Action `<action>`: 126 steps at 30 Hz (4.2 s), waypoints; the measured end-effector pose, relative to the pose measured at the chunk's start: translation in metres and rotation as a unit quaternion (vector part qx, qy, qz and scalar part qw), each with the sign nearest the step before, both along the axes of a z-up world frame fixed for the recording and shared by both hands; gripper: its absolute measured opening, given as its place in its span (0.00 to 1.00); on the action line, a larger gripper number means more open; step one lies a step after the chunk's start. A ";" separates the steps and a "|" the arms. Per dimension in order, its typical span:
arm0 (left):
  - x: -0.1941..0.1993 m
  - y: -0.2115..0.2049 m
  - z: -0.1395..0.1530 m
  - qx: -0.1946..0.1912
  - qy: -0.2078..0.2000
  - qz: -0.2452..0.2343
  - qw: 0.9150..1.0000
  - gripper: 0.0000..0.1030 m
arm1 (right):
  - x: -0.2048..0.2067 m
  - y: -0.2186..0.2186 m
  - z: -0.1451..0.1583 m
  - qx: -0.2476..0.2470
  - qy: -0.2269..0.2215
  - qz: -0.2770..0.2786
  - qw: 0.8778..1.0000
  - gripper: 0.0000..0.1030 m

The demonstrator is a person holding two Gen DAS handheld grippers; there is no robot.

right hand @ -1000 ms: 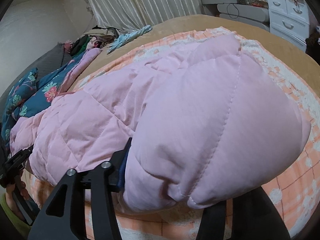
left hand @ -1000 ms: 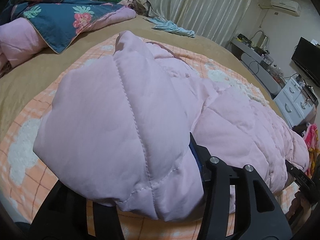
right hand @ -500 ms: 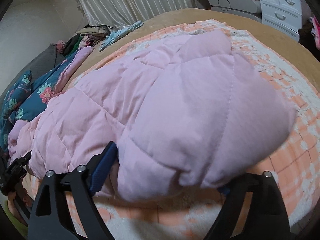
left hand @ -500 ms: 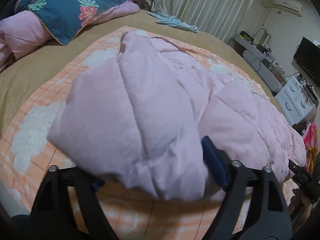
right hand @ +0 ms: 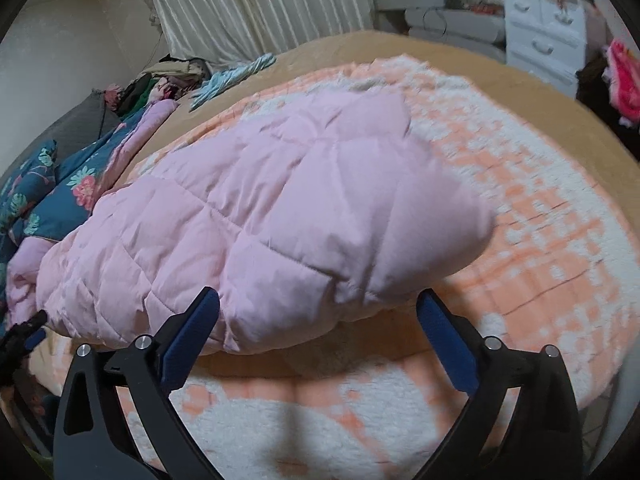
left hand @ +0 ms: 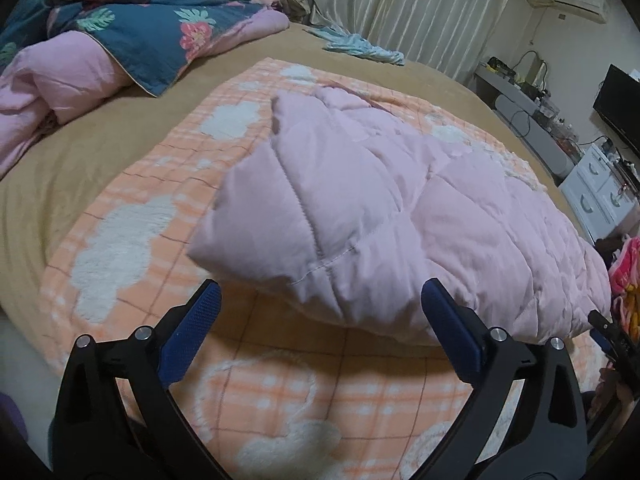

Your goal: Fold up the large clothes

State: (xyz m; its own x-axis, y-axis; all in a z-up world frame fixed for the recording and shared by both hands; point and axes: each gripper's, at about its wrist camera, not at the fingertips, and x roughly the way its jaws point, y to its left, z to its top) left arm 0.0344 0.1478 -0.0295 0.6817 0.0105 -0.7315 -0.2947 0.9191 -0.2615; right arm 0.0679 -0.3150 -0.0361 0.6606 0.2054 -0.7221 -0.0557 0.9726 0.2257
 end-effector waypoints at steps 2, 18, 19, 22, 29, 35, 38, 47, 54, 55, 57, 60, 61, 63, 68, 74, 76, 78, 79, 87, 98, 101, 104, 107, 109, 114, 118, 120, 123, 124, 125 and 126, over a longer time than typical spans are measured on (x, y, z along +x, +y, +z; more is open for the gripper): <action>-0.005 0.002 0.003 0.001 -0.001 0.004 1.000 0.91 | -0.005 -0.003 0.006 -0.010 -0.008 -0.002 1.000 0.96; -0.037 -0.019 0.045 0.039 -0.040 -0.008 0.998 0.91 | -0.057 0.011 0.057 -0.066 -0.090 0.030 0.993 0.96; -0.038 -0.023 0.049 0.040 -0.044 -0.011 0.998 0.91 | -0.062 0.015 0.062 -0.068 -0.100 0.037 0.992 0.96; -0.042 -0.036 0.059 0.043 -0.057 -0.025 0.997 0.91 | -0.072 0.026 0.073 -0.071 -0.117 0.051 0.989 0.96; -0.046 -0.071 0.070 0.047 -0.077 -0.066 0.994 0.91 | -0.094 0.049 0.093 -0.081 -0.151 0.084 0.982 0.96; -0.050 -0.094 0.068 0.047 -0.088 -0.085 0.991 0.91 | -0.109 0.063 0.097 -0.080 -0.166 0.096 0.978 0.96; -0.052 -0.104 0.064 0.049 -0.093 -0.100 0.989 0.91 | -0.115 0.069 0.095 -0.088 -0.170 0.106 0.976 0.96; -0.053 -0.120 0.048 0.051 -0.077 -0.123 0.988 0.91 | -0.121 0.078 0.069 -0.066 -0.142 0.120 0.980 0.96; -0.049 -0.119 0.042 0.054 -0.063 -0.116 0.990 0.91 | -0.115 0.084 0.061 -0.068 -0.126 0.125 0.982 0.96; -0.049 -0.119 0.042 0.054 -0.063 -0.116 0.990 0.91 | -0.115 0.086 0.061 -0.069 -0.125 0.128 0.981 0.96; -0.049 -0.119 0.041 0.055 -0.061 -0.115 0.990 0.91 | -0.114 0.085 0.060 -0.068 -0.123 0.131 0.981 0.96; -0.049 -0.118 0.041 0.055 -0.061 -0.113 0.990 0.91 | -0.113 0.087 0.058 -0.069 -0.118 0.134 0.981 0.96; -0.049 -0.119 0.041 0.056 -0.061 -0.113 0.990 0.91 | -0.113 0.088 0.057 -0.069 -0.117 0.134 0.982 0.96; -0.049 -0.118 0.041 0.055 -0.062 -0.114 0.990 0.91 | -0.114 0.087 0.057 -0.070 -0.118 0.133 0.982 0.96; -0.050 -0.118 0.041 0.062 -0.060 -0.110 0.990 0.91 | -0.114 0.087 0.056 -0.069 -0.119 0.130 0.982 0.96; -0.051 -0.118 0.043 0.065 -0.059 -0.107 0.990 0.91 | -0.113 0.086 0.057 -0.071 -0.118 0.131 0.982 0.96; -0.051 -0.118 0.043 0.065 -0.059 -0.107 0.990 0.91 | -0.114 0.086 0.057 -0.072 -0.119 0.131 0.982 0.96; -0.052 -0.118 0.043 0.064 -0.059 -0.108 0.990 0.91 | -0.114 0.085 0.057 -0.071 -0.118 0.132 0.982 0.96; -0.051 -0.118 0.044 0.063 -0.058 -0.108 0.990 0.91 | -0.114 0.086 0.057 -0.071 -0.119 0.132 0.982 0.96; -0.052 -0.118 0.044 0.061 -0.058 -0.109 0.991 0.91 | -0.114 0.085 0.057 -0.071 -0.118 0.131 0.982 0.96; -0.054 -0.119 0.045 0.063 -0.057 -0.105 0.991 0.91 | -0.114 0.085 0.057 -0.071 -0.119 0.131 0.982 0.96; -0.054 -0.119 0.044 0.062 -0.057 -0.105 0.991 0.91 | -0.114 0.085 0.057 -0.071 -0.119 0.132 0.981 0.96; -0.055 -0.117 0.047 0.062 -0.059 -0.107 0.991 0.91 | -0.114 0.085 0.057 -0.071 -0.118 0.132 0.982 0.96; -0.055 -0.117 0.049 0.060 -0.060 -0.107 0.991 0.91 | -0.114 0.085 0.057 -0.072 -0.119 0.132 0.981 0.96; -0.055 -0.117 0.049 0.061 -0.060 -0.106 0.991 0.91 | -0.114 0.084 0.058 -0.072 -0.120 0.132 0.981 0.96; -0.056 -0.117 0.049 0.062 -0.060 -0.107 0.991 0.91 | -0.114 0.085 0.057 -0.072 -0.119 0.132 0.981 0.96; -0.056 -0.117 0.049 0.062 -0.060 -0.107 0.991 0.91 | -0.114 0.085 0.058 -0.072 -0.120 0.132 0.981 0.96; -0.056 -0.117 0.049 0.062 -0.059 -0.106 0.991 0.91 | -0.114 0.085 0.057 -0.073 -0.120 0.132 0.981 0.96; -0.056 -0.116 0.050 0.065 -0.059 -0.104 0.991 0.91 | -0.114 0.085 0.057 -0.072 -0.119 0.132 0.981 0.96; -0.057 -0.115 0.050 0.065 -0.059 -0.104 0.991 0.91 | -0.115 0.085 0.057 -0.072 -0.119 0.132 0.981 0.96; -0.057 -0.114 0.051 0.064 -0.059 -0.104 0.991 0.91 | -0.115 0.085 0.057 -0.073 -0.120 0.132 0.981 0.96; -0.057 -0.116 0.050 0.066 -0.059 -0.104 0.991 0.91 | -0.114 0.085 0.057 -0.073 -0.120 0.132 0.981 0.96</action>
State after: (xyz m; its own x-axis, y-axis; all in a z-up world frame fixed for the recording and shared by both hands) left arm -0.0225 0.0323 0.0204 0.7602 -0.0489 -0.6479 -0.0705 0.9850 -0.1572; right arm -0.0466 -0.2297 0.0211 0.7527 0.2978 -0.5872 -0.3440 0.9383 0.0350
